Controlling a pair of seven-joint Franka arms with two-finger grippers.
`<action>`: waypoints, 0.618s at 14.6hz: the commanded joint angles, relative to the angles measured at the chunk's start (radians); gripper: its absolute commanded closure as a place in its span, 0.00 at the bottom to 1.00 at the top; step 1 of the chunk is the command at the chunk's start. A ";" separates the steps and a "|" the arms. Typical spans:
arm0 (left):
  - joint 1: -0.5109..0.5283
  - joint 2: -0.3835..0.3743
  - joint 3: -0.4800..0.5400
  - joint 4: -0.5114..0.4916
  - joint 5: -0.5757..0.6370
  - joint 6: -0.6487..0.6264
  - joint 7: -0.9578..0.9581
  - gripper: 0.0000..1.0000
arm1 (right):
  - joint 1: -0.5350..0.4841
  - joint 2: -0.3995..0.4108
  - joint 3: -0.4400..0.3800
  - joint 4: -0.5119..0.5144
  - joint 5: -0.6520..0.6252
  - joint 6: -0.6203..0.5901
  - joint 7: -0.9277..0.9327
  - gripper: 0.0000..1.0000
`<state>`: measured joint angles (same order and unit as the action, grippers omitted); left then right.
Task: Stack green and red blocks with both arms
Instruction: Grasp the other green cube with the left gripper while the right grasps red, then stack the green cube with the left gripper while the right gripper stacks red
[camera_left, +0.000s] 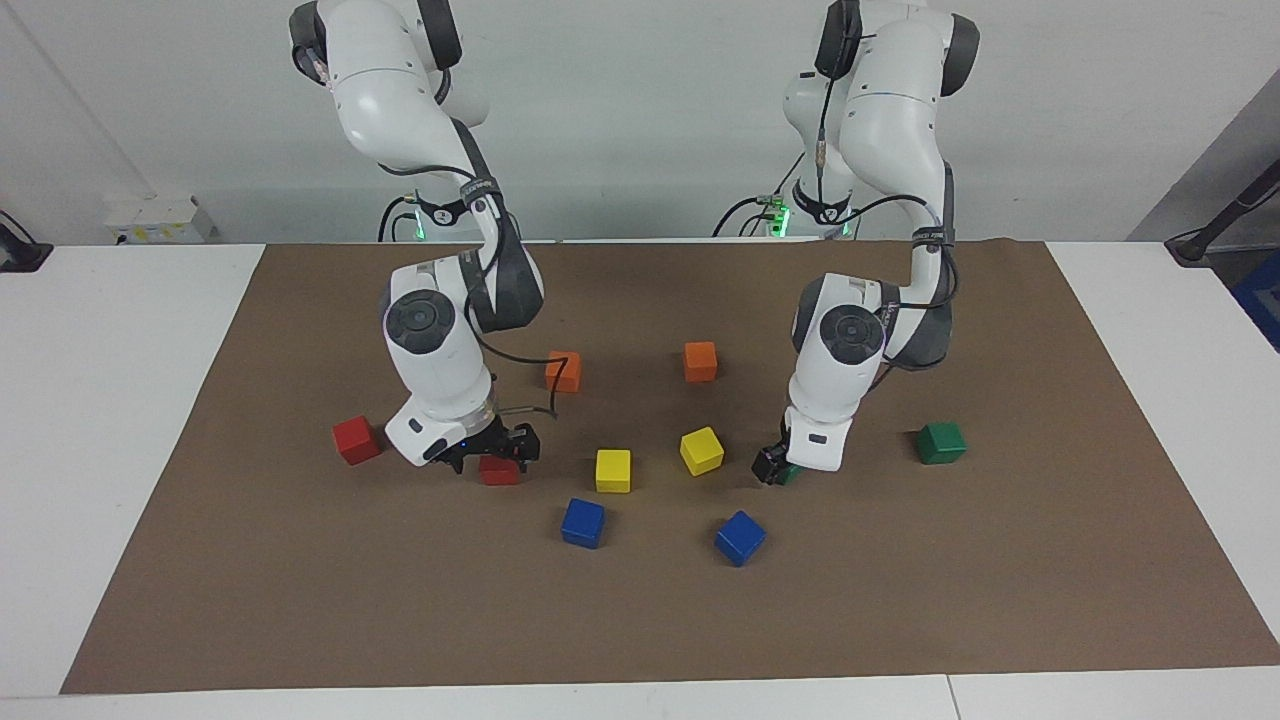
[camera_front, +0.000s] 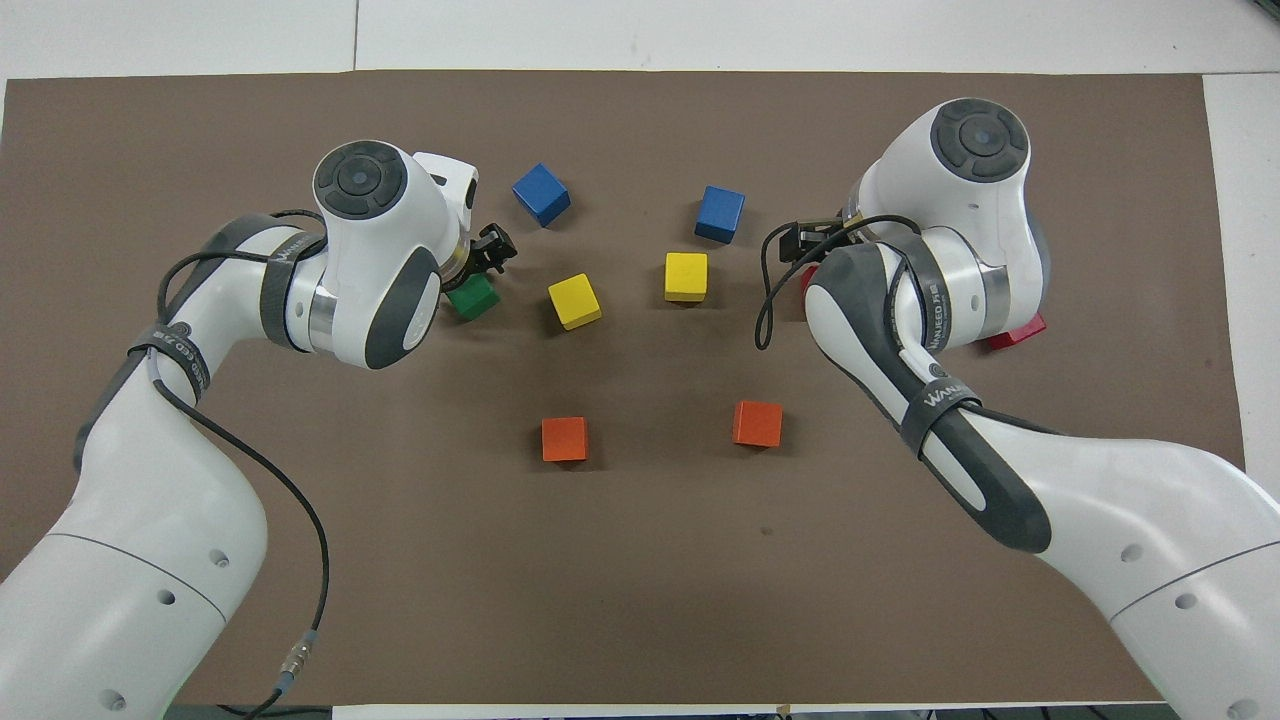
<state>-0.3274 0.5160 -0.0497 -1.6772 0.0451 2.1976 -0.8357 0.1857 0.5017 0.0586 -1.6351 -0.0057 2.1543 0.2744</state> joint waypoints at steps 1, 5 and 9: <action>-0.013 -0.048 0.013 -0.056 0.021 0.010 -0.036 0.82 | -0.005 -0.006 0.006 -0.046 0.003 0.053 0.028 0.00; -0.004 -0.075 0.011 -0.018 0.022 -0.119 -0.013 1.00 | -0.003 -0.009 0.007 -0.071 0.004 0.062 0.041 0.02; 0.091 -0.209 0.007 -0.042 0.012 -0.270 0.261 1.00 | 0.009 -0.019 0.007 -0.091 0.004 0.062 0.054 0.05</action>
<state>-0.3015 0.4099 -0.0422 -1.6768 0.0494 2.0114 -0.7270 0.1919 0.5078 0.0611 -1.6859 -0.0051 2.1952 0.2988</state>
